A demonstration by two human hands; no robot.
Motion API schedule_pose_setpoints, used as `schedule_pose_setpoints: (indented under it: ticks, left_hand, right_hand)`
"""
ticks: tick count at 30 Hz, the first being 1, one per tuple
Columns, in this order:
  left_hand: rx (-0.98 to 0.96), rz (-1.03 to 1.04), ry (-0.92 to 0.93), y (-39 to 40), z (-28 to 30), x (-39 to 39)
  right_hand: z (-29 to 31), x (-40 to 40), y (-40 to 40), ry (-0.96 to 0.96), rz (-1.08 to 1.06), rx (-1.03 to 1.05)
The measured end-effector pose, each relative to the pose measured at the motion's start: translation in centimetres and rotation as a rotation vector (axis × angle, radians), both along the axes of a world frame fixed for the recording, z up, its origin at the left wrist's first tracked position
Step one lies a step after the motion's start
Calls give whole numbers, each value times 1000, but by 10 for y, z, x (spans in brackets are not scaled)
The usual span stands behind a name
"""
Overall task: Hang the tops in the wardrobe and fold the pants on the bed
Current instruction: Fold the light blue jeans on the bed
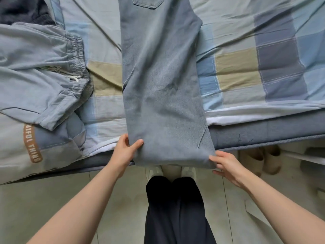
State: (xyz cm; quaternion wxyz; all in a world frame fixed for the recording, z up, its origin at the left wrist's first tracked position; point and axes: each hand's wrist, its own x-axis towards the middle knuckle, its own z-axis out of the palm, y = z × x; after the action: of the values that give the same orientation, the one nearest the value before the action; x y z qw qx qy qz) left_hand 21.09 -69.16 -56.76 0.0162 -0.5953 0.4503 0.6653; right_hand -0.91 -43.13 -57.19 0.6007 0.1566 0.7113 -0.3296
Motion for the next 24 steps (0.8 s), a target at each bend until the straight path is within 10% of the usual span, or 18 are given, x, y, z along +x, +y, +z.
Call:
schedule_pose_setpoints:
  ticks: [10, 24]
  left_hand:
    - [33, -341, -39, 54, 4, 50]
    - [-137, -299, -85, 142, 22, 105]
  right_hand:
    - [10, 11, 5, 15, 491, 10]
    - [36, 46, 52, -123, 632, -91]
